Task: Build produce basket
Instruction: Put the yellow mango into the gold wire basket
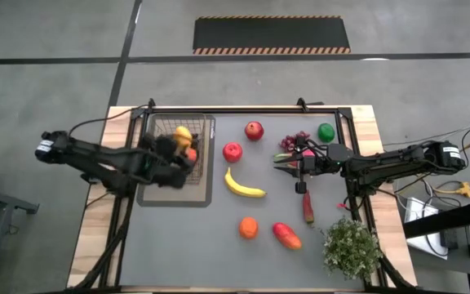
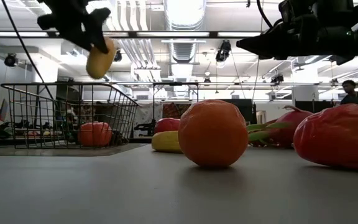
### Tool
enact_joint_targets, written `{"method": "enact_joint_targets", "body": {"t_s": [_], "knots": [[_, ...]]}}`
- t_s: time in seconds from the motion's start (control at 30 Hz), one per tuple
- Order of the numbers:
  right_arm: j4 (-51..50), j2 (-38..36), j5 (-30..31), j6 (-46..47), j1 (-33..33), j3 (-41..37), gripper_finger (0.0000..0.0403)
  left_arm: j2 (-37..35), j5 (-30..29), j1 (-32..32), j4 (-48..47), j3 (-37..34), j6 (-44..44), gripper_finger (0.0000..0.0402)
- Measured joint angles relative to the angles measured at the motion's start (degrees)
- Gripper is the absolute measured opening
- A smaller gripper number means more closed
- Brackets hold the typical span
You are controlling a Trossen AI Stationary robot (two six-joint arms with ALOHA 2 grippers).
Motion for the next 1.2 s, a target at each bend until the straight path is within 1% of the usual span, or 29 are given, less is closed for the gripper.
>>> {"method": "enact_joint_targets", "body": {"t_s": [0.27, 0.4, 0.47, 0.53, 0.7, 0.9, 1.2], "knots": [[0.02, 0.0, 0.0, 0.01, 0.01, 0.0, 0.0056, 0.14, -0.06, 16.59, 0.82, -6.2, 0.21, 0.0208], [0.0, 0.0, 0.0, 0.02, 0.02, 0.0, 0.0056, 0.01, 0.02, 23.46, 1.31, -9.17, 0.15, 0.0208], [0.02, 0.0, 0.0, 0.02, 0.01, 0.0, 0.0056, 0.17, 0.25, 25.74, 2.42, -10.66, 0.17, 0.0208], [0.0, 0.0, 0.0, 0.0, 0.02, 0.0, 0.0056, 0.25, 0.43, 26.77, 3.57, -11.85, 0.17, 0.0208], [0.02, 0.0, 0.0, -0.04, 0.02, 0.0, 0.0056, 0.26, 0.46, 26.89, 7.21, -13.52, 0.17, 0.0208], [0.01, 0.0, 0.0, -0.15, 0.0, 0.0, 0.0056, 0.32, 0.42, 26.89, 16.78, -16.21, 0.24, 0.0208], [0.0, 0.0, 0.0, 0.0, 0.01, 0.0, 0.0056, 0.58, -1.26, 26.93, 24.88, -20.44, 0.24, 0.0208]]}}
